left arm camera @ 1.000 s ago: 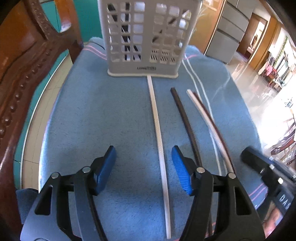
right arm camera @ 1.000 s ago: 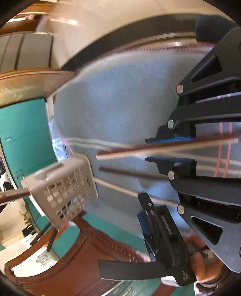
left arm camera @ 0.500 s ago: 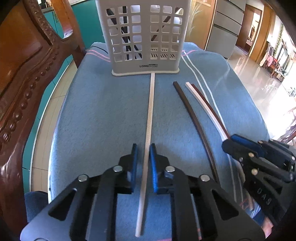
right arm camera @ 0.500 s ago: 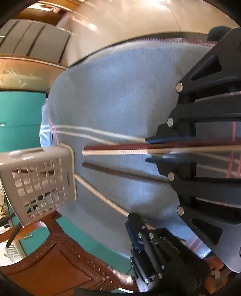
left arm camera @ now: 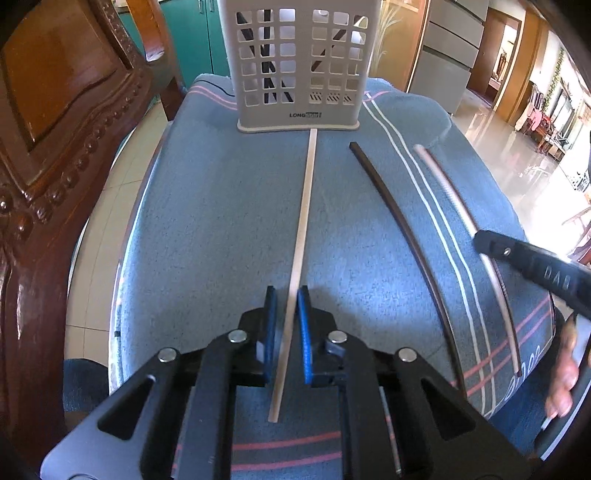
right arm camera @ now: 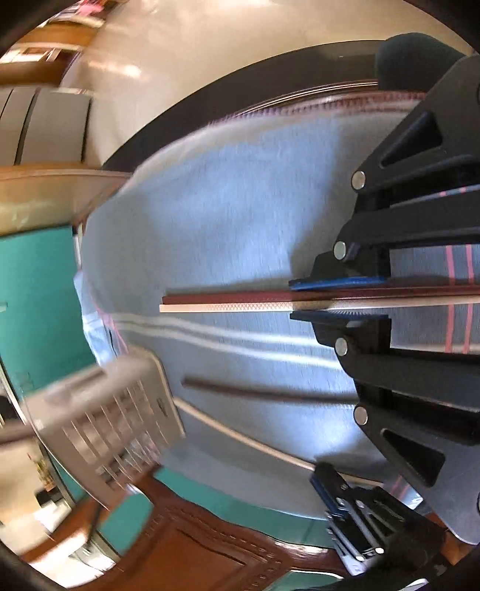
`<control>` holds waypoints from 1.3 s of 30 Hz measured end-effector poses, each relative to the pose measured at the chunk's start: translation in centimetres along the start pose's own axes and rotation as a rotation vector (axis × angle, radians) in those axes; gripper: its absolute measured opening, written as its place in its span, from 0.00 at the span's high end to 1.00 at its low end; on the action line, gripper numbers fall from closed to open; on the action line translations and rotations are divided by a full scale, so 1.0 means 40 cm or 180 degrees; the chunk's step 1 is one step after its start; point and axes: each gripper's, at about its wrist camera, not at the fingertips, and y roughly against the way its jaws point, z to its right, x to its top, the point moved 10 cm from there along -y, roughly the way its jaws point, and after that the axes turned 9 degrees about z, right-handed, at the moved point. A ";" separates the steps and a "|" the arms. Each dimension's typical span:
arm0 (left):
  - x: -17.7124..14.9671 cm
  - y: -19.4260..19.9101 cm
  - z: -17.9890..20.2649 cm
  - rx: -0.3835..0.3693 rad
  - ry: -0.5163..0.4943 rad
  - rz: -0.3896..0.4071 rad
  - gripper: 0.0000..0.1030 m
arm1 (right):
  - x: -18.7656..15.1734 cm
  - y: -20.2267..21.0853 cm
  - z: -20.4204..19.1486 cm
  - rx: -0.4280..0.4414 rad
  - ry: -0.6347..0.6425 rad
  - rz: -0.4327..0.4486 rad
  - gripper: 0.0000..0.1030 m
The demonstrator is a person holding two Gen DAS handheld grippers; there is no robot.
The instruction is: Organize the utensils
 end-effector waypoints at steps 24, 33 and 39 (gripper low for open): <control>0.006 -0.005 -0.001 0.0008 0.0051 -0.0014 0.77 | -0.012 0.001 -0.023 -0.0021 0.0275 0.0037 0.83; 0.009 -0.007 0.004 0.0004 0.0048 -0.0025 0.65 | -0.016 0.038 -0.096 0.0507 0.0400 0.0126 0.93; 0.010 -0.010 0.005 0.0009 0.0040 -0.0018 0.63 | -0.008 0.030 -0.071 0.0356 0.0349 0.0084 0.91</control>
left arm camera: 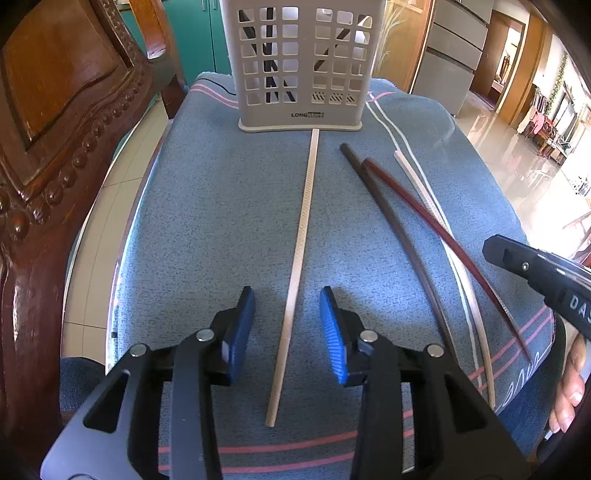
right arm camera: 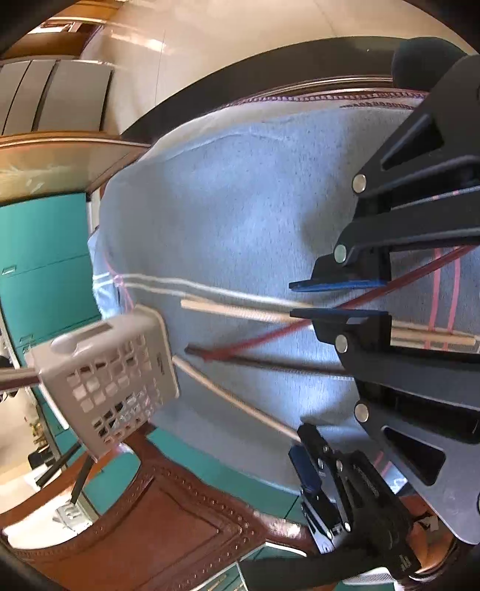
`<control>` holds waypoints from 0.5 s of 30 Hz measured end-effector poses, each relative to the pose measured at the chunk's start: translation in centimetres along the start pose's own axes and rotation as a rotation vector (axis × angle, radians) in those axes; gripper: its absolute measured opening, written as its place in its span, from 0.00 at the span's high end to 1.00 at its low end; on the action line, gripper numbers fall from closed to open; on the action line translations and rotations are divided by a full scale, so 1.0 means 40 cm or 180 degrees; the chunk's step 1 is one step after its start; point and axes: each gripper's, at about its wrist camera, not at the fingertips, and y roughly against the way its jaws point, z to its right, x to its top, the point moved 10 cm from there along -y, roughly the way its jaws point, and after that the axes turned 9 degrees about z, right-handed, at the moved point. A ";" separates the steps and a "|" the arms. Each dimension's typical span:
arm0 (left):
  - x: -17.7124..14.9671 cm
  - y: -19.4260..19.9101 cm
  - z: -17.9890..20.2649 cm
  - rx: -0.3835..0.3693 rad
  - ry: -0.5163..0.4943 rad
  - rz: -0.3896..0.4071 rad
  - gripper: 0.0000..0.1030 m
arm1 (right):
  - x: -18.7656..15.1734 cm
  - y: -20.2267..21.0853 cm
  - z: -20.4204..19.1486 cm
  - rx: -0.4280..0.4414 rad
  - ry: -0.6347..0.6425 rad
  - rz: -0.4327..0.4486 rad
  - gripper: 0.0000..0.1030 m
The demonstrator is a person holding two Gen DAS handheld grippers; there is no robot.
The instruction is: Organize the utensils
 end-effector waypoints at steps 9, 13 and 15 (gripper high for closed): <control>-0.001 -0.003 0.001 -0.0006 0.0000 0.0006 0.58 | 0.017 -0.029 -0.044 0.0015 0.0178 0.0005 0.73; -0.001 -0.005 -0.001 -0.0010 0.0007 0.0010 0.56 | 0.037 -0.041 -0.094 0.0021 0.0428 0.0009 0.71; 0.000 -0.007 0.000 -0.0006 0.0002 0.0013 0.55 | 0.040 -0.070 -0.118 -0.0028 0.0625 -0.0076 0.71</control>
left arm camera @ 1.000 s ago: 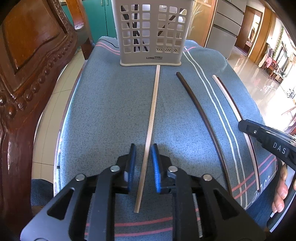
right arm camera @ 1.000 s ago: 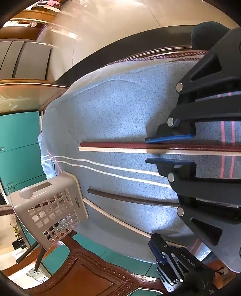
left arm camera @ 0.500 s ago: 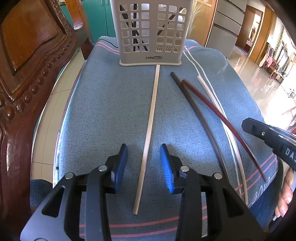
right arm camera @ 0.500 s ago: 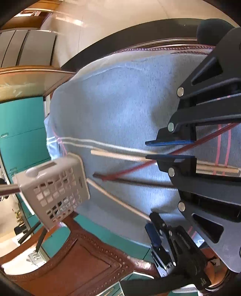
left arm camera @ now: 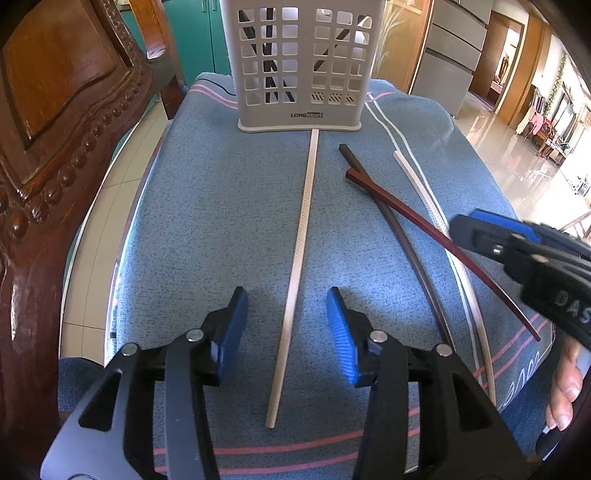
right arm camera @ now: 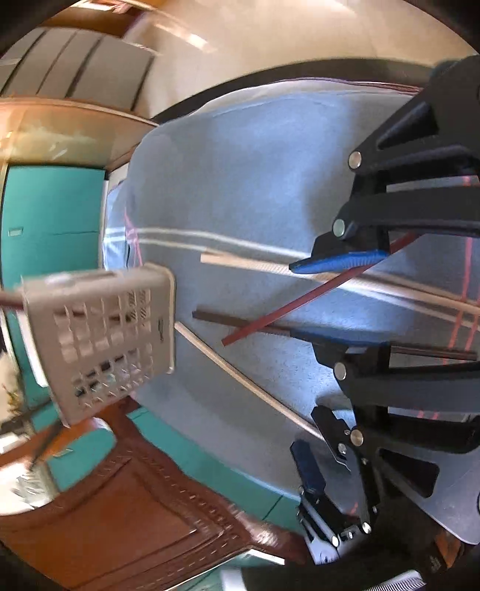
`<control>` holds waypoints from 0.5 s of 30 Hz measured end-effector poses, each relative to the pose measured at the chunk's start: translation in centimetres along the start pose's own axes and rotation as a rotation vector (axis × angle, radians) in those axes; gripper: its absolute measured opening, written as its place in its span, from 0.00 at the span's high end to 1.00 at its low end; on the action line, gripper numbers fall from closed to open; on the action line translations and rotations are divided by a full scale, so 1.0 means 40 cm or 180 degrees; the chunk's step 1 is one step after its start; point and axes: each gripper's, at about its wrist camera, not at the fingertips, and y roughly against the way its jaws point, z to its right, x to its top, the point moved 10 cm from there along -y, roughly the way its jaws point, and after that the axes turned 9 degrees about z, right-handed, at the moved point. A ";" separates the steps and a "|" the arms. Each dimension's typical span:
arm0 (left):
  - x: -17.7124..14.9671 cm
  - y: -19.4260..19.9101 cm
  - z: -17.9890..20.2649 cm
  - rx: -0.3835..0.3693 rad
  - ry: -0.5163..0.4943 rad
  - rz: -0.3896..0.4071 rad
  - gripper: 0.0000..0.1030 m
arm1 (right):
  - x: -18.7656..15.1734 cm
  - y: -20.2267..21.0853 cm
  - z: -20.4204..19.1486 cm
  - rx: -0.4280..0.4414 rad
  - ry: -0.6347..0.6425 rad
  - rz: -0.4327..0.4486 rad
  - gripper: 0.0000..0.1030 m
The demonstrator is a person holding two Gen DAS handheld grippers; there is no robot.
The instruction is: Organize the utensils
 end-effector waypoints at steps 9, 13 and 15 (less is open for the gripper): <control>0.004 -0.002 -0.001 -0.0024 0.0034 -0.0030 0.54 | 0.007 -0.046 -0.014 0.0084 -0.0120 -0.0105 0.93; 0.028 -0.006 -0.001 -0.0087 0.0088 -0.0019 0.52 | 0.013 0.005 0.056 0.0091 -0.0526 0.0050 0.93; 0.059 -0.011 -0.002 -0.0052 0.0076 0.0039 0.52 | 0.006 0.017 0.100 -0.0002 -0.0589 0.0045 0.93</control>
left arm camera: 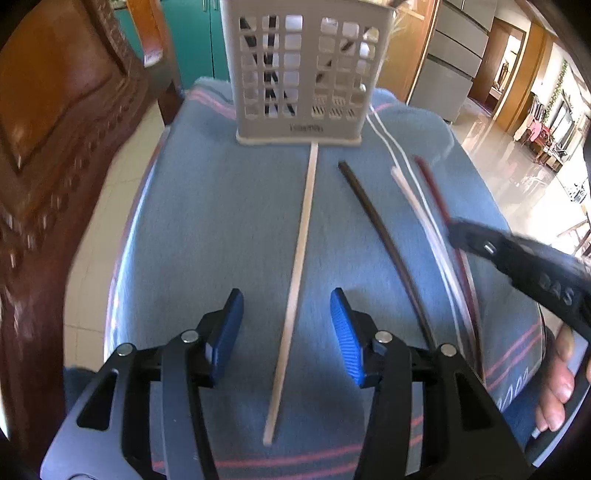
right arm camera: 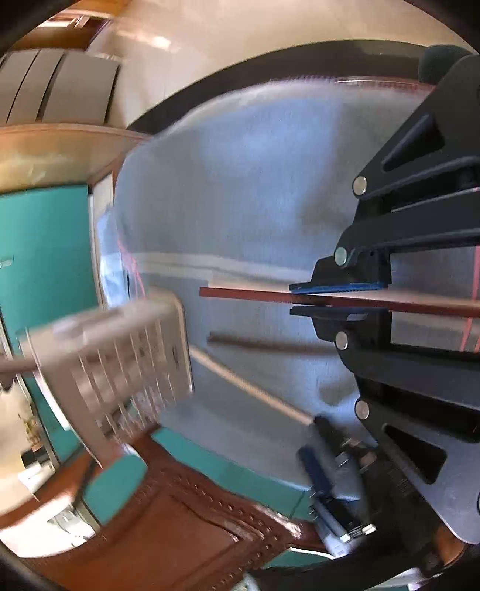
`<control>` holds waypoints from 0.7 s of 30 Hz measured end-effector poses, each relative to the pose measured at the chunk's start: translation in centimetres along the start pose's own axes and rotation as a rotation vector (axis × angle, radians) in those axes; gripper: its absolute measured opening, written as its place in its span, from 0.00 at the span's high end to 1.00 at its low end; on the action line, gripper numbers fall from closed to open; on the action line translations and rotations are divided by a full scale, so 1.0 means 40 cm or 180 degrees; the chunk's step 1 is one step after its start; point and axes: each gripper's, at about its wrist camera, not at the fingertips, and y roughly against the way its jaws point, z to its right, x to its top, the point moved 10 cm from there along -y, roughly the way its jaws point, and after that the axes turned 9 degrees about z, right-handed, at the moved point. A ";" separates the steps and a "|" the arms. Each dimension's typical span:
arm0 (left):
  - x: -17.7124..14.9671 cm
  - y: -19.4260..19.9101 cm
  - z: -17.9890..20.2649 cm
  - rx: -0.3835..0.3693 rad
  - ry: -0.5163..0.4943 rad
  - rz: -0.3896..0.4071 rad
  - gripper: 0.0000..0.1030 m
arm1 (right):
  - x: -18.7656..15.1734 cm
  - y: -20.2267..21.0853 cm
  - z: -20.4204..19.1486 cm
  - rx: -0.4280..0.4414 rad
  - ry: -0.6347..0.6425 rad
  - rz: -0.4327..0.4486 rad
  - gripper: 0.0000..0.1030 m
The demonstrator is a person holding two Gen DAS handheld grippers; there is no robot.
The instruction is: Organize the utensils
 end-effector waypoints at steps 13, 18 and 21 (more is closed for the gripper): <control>0.107 -0.141 0.005 0.0230 -0.0223 -0.0194 0.37 | -0.021 -0.041 0.052 -0.0370 0.0231 -0.0134 0.87; 0.120 -0.166 -0.017 0.0175 -0.0114 -0.0326 0.27 | 0.000 -0.073 0.042 -0.0457 0.0345 -0.0112 0.79; 0.128 -0.178 -0.022 0.0149 -0.0094 -0.0347 0.26 | 0.009 -0.089 0.034 -0.0548 0.0462 -0.0106 0.77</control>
